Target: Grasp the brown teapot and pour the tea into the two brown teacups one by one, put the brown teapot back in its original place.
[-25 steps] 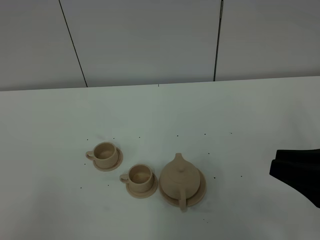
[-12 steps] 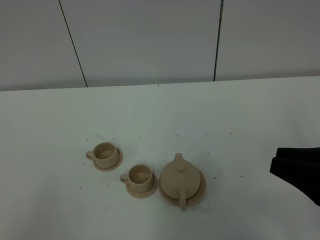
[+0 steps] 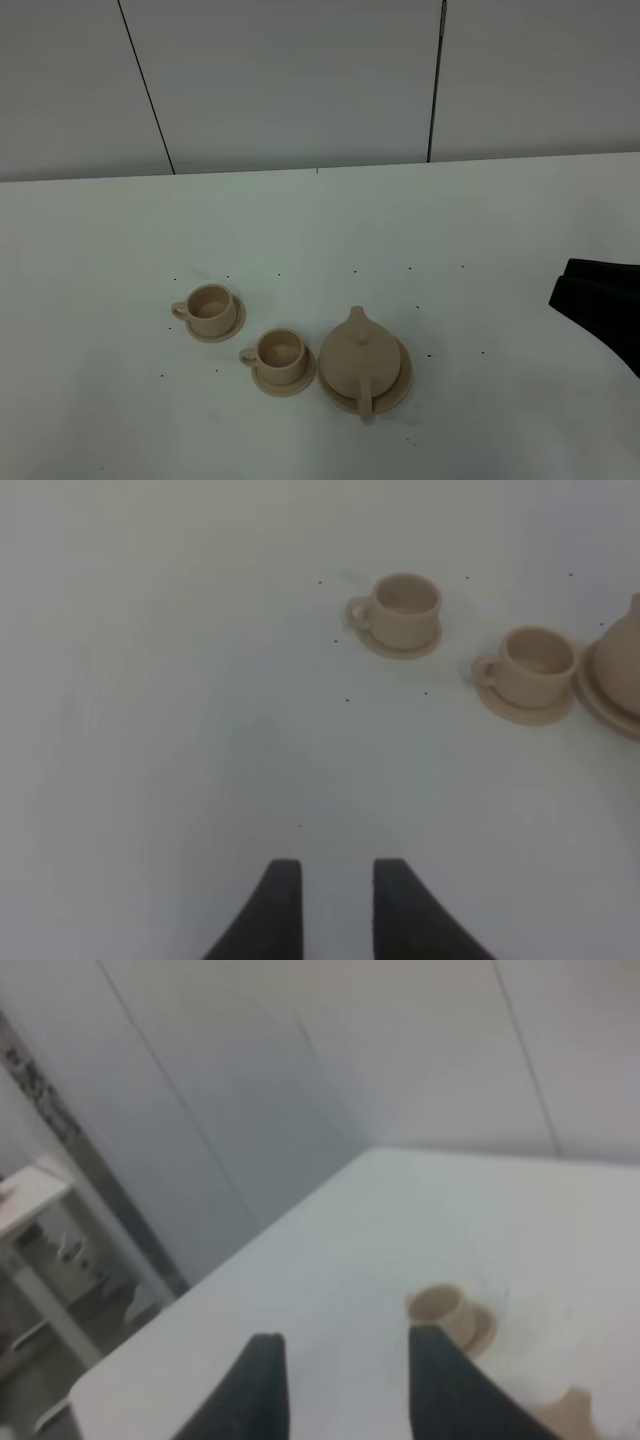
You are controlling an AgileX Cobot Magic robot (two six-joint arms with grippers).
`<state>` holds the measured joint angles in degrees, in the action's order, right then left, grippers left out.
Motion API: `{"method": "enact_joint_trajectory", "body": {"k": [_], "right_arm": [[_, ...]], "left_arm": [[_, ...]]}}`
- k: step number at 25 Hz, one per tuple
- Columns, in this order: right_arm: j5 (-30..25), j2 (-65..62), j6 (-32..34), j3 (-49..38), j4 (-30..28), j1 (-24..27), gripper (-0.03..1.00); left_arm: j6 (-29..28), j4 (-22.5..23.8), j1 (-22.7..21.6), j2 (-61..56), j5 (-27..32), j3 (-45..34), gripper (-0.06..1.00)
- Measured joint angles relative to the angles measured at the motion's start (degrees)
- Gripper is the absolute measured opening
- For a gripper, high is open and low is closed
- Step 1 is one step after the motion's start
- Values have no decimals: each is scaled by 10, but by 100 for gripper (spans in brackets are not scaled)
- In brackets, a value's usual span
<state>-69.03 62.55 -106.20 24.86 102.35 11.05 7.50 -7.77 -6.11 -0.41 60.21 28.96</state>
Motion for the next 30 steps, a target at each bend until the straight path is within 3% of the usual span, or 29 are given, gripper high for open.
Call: {"method": "enact_joint_trajectory", "body": {"k": [3, 10, 22, 30], "right_arm": [[11, 0, -16, 0, 14, 0, 29], [98, 0, -19, 0, 15, 0, 29], [317, 24, -12, 19, 16, 0, 29], [358, 87, -51, 83, 16, 0, 29]], "left_arm": [[0, 0, 0, 0, 0, 0, 24], [0, 0, 0, 0, 0, 0, 24], [0, 0, 0, 0, 0, 0, 24], [0, 0, 0, 0, 0, 0, 24]]}}
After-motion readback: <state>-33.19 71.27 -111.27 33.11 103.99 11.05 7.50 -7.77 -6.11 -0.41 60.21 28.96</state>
